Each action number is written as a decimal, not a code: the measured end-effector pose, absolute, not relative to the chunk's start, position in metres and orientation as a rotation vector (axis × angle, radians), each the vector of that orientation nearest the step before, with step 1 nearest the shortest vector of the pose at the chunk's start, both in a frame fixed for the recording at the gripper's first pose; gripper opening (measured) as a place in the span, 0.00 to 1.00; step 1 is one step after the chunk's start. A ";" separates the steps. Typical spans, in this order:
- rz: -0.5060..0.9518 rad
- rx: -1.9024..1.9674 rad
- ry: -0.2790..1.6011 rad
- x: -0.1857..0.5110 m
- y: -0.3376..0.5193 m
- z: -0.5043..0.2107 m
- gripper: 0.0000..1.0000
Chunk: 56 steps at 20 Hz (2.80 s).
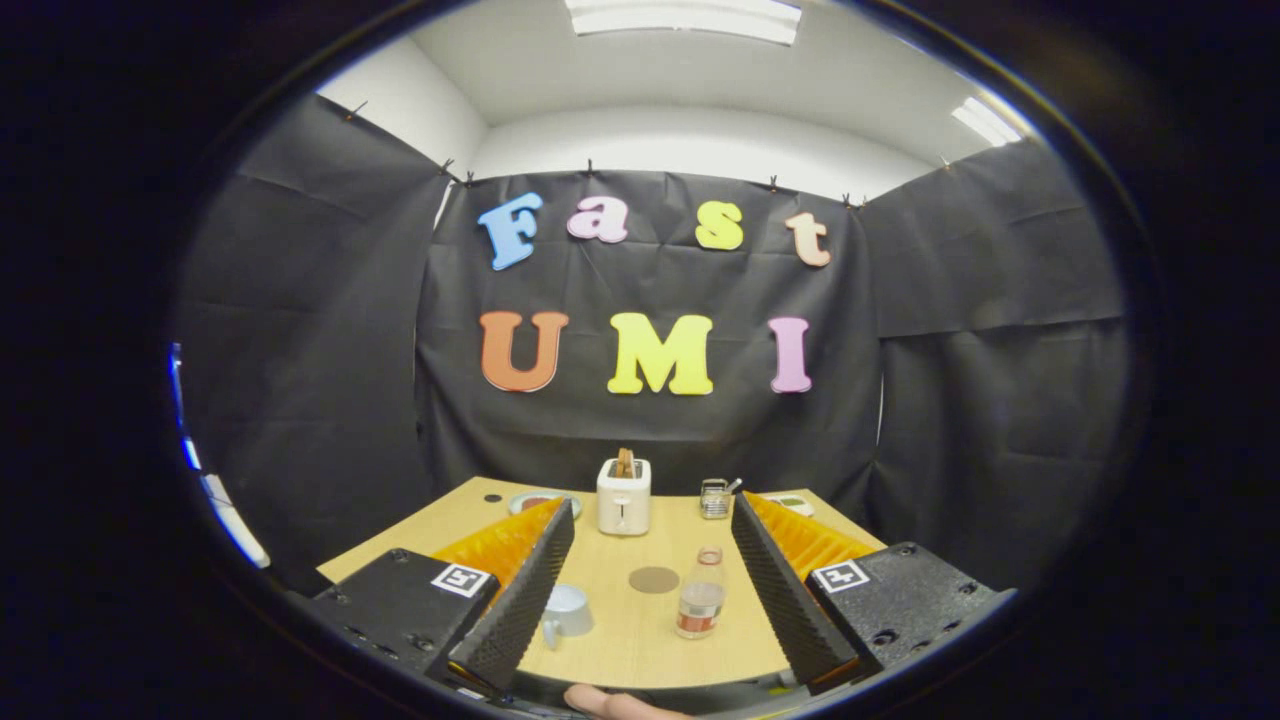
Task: Take the bottle from table, then pour the juice into the cup, finally place the bottle on the coaster
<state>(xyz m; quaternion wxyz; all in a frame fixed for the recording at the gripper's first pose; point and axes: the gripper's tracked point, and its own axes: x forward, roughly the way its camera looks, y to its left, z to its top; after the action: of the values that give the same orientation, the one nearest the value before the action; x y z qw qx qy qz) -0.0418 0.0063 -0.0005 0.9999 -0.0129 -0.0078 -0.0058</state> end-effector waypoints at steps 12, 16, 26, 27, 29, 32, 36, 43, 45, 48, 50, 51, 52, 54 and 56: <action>-0.017 -0.022 -0.027 -0.043 -0.001 -0.008 1.00; -0.017 -0.036 -0.032 -0.044 0.000 -0.010 1.00; -0.020 -0.028 -0.044 -0.046 -0.006 -0.013 1.00; -0.020 -0.027 -0.046 -0.045 -0.007 -0.013 1.00; -0.022 -0.026 -0.050 -0.043 -0.011 -0.015 1.00; -0.039 -0.025 -0.046 -0.035 -0.021 -0.025 1.00; -0.045 -0.009 -0.017 -0.022 -0.031 -0.045 1.00; -0.056 0.018 0.011 0.008 -0.054 -0.087 1.00; -0.064 0.021 0.007 0.016 -0.061 -0.096 1.00; -0.084 0.019 0.002 0.030 -0.071 -0.113 1.00; -0.088 0.019 0.001 0.038 -0.074 -0.122 1.00; -0.081 0.012 0.010 0.044 -0.072 -0.129 1.00; -0.083 0.006 0.010 0.048 -0.073 -0.133 1.00; -0.082 -0.008 -0.004 0.055 -0.073 -0.138 1.00; -0.087 -0.031 -0.017 0.063 -0.071 -0.148 1.00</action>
<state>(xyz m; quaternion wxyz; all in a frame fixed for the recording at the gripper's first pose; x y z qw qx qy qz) 0.0628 -0.0713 -0.1476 0.9989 -0.0156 -0.0086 -0.0437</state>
